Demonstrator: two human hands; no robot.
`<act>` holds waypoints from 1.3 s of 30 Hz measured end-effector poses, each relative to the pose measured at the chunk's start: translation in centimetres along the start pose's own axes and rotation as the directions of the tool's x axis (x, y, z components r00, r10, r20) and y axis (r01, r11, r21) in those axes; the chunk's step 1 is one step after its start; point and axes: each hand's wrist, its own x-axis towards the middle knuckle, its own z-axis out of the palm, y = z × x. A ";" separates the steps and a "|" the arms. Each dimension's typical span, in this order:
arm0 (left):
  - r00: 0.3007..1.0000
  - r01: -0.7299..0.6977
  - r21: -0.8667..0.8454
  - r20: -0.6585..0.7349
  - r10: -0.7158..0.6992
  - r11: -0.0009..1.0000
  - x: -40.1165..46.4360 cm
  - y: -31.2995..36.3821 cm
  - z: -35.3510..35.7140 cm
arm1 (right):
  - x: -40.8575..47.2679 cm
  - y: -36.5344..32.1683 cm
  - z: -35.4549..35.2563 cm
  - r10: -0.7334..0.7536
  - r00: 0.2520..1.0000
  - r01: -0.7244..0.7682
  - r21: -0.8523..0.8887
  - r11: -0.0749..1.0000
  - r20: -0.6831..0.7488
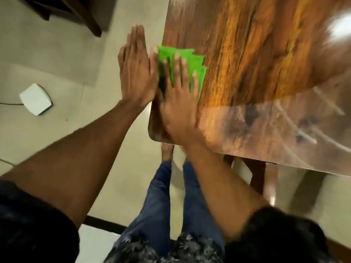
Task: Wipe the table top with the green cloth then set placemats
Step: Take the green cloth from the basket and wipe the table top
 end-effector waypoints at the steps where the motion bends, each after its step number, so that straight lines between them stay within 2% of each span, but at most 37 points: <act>1: 1.000 0.012 -0.026 -0.006 -0.012 1.000 -0.3 -0.1 0.0 | -2.9 -1.3 0.7 -0.039 0.998 0.038 0.025 0.999 0.041; 3: 1.000 0.020 -0.039 0.000 -0.020 0.999 -1.0 -0.3 -0.1 | -7.1 -2.7 1.6 -0.099 0.990 0.093 0.067 0.993 0.097; 7: 0.996 -0.066 -0.025 0.066 0.067 0.998 -2.3 -0.1 0.5 | -10.1 -0.5 1.5 -0.061 0.995 0.060 0.013 0.998 0.083; 11: 0.980 -0.178 -0.017 0.085 0.178 0.984 -3.7 1.1 1.1 | -13.6 6.0 0.0 0.120 0.993 -0.119 -0.060 0.991 0.019; 13: 0.958 -0.268 -0.015 0.106 0.268 0.963 -4.5 1.8 1.5 | -14.7 9.3 -1.0 0.218 0.975 -0.218 0.001 0.976 -0.038; 15: 0.929 -0.346 -0.018 0.135 0.345 0.938 -5.2 2.4 2.4 | -14.4 10.7 -1.4 0.300 0.950 -0.293 0.088 0.952 -0.090; 17: 0.909 -0.390 -0.010 0.156 0.387 0.921 -6.0 3.0 3.4 | -13.0 10.1 -1.5 0.348 0.933 -0.338 0.103 0.935 -0.094; 21: 0.893 -0.425 0.039 0.183 0.411 0.905 -6.8 2.9 5.4 | -10.1 7.5 -0.5 0.424 0.899 -0.429 -0.024 0.903 -0.112; 23: 0.891 -0.431 0.068 0.188 0.413 0.900 -7.0 2.6 6.0 | -9.1 8.2 -0.4 0.379 0.916 -0.389 -0.063 0.919 -0.130; 26: 0.889 -0.441 0.065 0.171 0.425 0.895 -7.2 2.5 6.5 | -8.0 13.7 -1.1 0.289 0.936 -0.308 -0.074 0.948 -0.199; 30: 0.895 -0.432 0.047 0.145 0.422 0.901 -7.3 2.4 6.5 | -8.1 23.9 -3.2 0.440 0.850 -0.469 -0.037 0.882 -0.290; 32: 0.897 -0.430 0.055 0.139 0.420 0.901 -7.3 2.4 6.5 | -8.7 26.1 -3.7 0.476 0.832 -0.502 -0.021 0.865 -0.286; 34: 0.897 -0.433 0.073 0.133 0.421 0.898 -7.5 2.6 6.6 | -9.0 25.3 -3.6 0.477 0.839 -0.494 0.002 0.869 -0.262; 36: 0.898 -0.434 0.087 0.129 0.421 0.897 -7.6 2.7 6.7 | -9.5 21.7 -2.9 0.462 0.857 -0.473 0.008 0.881 -0.226; 39: 0.898 -0.435 0.093 0.113 0.425 0.895 -7.8 2.9 6.7 | -10.8 13.1 -1.1 0.318 0.942 -0.321 -0.011 0.947 -0.108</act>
